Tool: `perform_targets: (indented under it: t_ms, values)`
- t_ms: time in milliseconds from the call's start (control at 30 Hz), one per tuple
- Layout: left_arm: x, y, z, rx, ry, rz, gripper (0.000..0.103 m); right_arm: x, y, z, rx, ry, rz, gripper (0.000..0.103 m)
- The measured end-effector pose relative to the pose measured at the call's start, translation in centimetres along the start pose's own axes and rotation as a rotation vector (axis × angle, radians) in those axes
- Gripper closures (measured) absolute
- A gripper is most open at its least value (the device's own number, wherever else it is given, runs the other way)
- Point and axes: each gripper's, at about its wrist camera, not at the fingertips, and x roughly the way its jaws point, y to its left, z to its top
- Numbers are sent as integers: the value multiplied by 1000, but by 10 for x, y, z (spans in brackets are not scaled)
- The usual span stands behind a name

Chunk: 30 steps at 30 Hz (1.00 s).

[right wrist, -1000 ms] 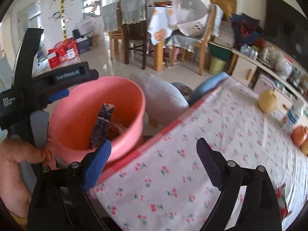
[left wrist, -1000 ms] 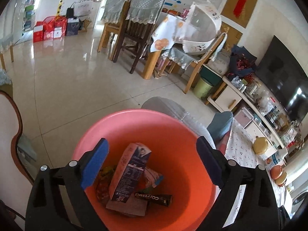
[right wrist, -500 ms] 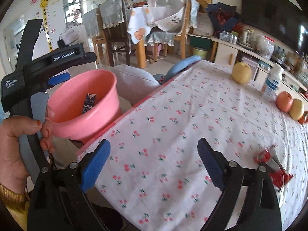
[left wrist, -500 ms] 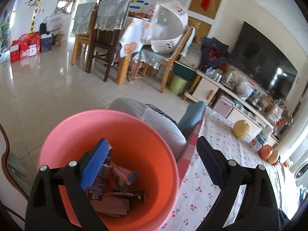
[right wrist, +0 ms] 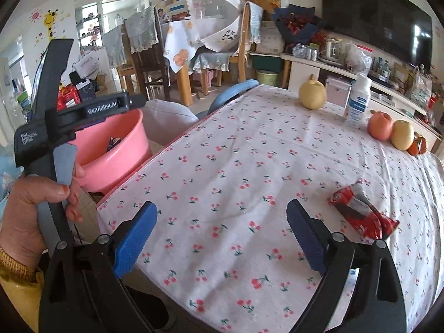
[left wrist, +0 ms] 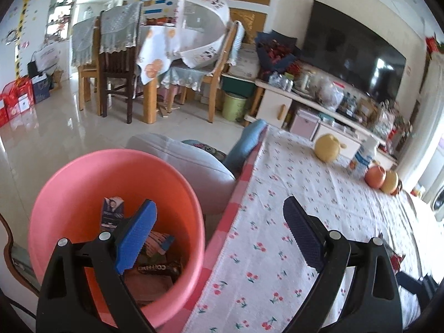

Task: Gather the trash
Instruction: 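Move both tools back over the table toward the MAGICDAY bag and red wrapper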

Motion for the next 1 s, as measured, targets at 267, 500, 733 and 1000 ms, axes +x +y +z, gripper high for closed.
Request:
perform_targets:
  t_ms: [267,500,733,1000]
  values:
    - [2,-37,-17,128,38,-24,10,-16,-16,-8,22,-18,-29,10]
    - [-4,-79,-34,262,44,-53,10,-29,-37,-17,51,-25,-51,9]
    - [-15,-125,-57,415,47,-103,10,-40,-60,-24,65,-31,-81,9]
    - [-27,-168,-84,549,39,-152,10,-47,-86,-32,85,-22,-106,8]
